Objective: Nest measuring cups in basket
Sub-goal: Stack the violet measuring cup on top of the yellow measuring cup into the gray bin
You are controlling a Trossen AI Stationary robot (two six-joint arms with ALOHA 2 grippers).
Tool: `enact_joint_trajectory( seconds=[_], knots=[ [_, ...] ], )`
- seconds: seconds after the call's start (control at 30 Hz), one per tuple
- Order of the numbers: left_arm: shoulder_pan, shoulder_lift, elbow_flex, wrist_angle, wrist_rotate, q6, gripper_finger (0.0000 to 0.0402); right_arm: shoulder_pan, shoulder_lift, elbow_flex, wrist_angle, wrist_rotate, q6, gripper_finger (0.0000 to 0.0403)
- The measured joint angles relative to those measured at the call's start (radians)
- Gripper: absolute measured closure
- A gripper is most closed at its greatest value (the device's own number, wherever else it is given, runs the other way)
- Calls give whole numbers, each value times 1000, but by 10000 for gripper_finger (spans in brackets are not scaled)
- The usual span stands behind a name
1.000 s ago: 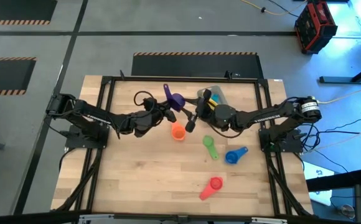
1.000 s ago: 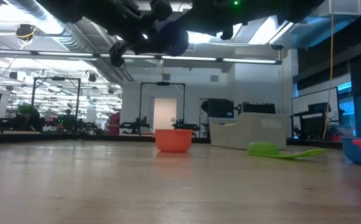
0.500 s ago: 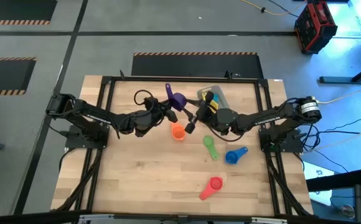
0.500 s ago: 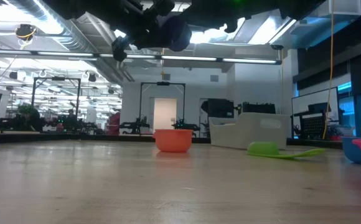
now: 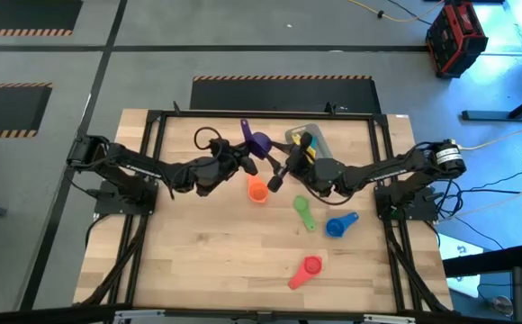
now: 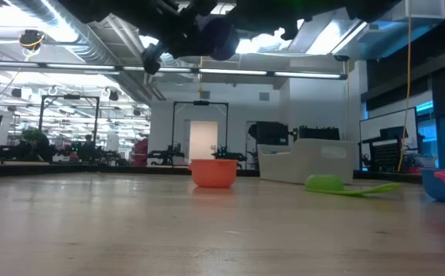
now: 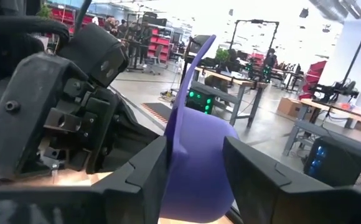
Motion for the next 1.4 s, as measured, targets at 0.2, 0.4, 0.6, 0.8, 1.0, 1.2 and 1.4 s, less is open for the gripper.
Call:
enact_joint_trajectory(
  seconds=[0.2,0.4,0.6,0.8,1.0,1.2,1.4],
  knots=[
    [-4,0,4,-3,26,-12,399,0,-1,0,-2,20,11,242],
    [-5,0,5,-4,18,-71,399,9,0,0,5,19,55,242],
    [16,0,8,7,14,-57,399,11,4,-2,55,14,30,242],
    [42,0,9,9,14,-53,399,9,4,-3,64,1,29,242],
    [63,0,9,14,20,-54,399,5,4,-4,54,14,31,242],
    [58,-1,9,3,21,-56,400,-10,4,-3,11,30,40,242],
    [58,-1,9,5,35,-80,399,-19,3,-3,25,16,92,242]
  ],
)
